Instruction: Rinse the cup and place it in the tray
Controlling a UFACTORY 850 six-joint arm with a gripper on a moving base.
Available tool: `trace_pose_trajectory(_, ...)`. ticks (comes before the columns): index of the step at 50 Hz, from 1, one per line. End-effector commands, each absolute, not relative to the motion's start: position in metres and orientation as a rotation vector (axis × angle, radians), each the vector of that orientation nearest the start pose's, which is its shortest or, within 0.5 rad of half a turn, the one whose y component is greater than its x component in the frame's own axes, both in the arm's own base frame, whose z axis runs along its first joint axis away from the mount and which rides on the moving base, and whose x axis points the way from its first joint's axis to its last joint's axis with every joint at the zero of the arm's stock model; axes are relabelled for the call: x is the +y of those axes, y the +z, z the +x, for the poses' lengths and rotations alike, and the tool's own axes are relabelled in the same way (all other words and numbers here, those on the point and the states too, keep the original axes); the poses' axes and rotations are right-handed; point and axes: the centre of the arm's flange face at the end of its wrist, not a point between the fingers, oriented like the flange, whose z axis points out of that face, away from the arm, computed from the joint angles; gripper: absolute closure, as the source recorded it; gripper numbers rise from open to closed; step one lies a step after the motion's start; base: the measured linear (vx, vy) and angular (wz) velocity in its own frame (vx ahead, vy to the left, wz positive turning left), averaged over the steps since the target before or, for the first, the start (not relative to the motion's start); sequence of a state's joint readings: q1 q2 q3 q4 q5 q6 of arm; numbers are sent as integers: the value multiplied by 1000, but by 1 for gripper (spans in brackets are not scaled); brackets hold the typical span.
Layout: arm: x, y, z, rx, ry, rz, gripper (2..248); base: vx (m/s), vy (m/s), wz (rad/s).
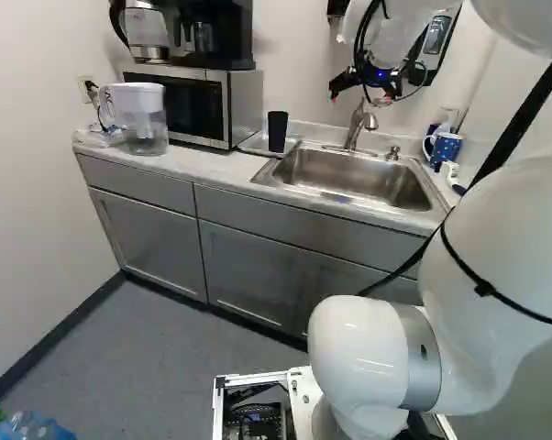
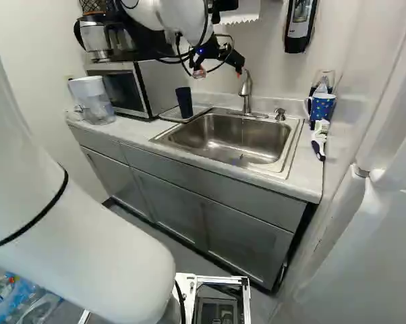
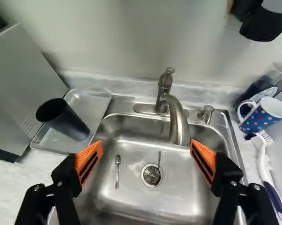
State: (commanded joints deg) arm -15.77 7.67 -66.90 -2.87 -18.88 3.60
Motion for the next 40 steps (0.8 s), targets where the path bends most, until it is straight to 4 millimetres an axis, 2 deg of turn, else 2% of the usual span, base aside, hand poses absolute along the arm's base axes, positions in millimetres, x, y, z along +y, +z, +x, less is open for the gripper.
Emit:
trace_pose_trajectory(11, -140, 746, 473, 443, -1583, -2845, 3, 0, 0, 0)
trace_pose_trajectory(40, -158, 746, 533, 443, -1593, -2840, 3, 0, 0, 0)
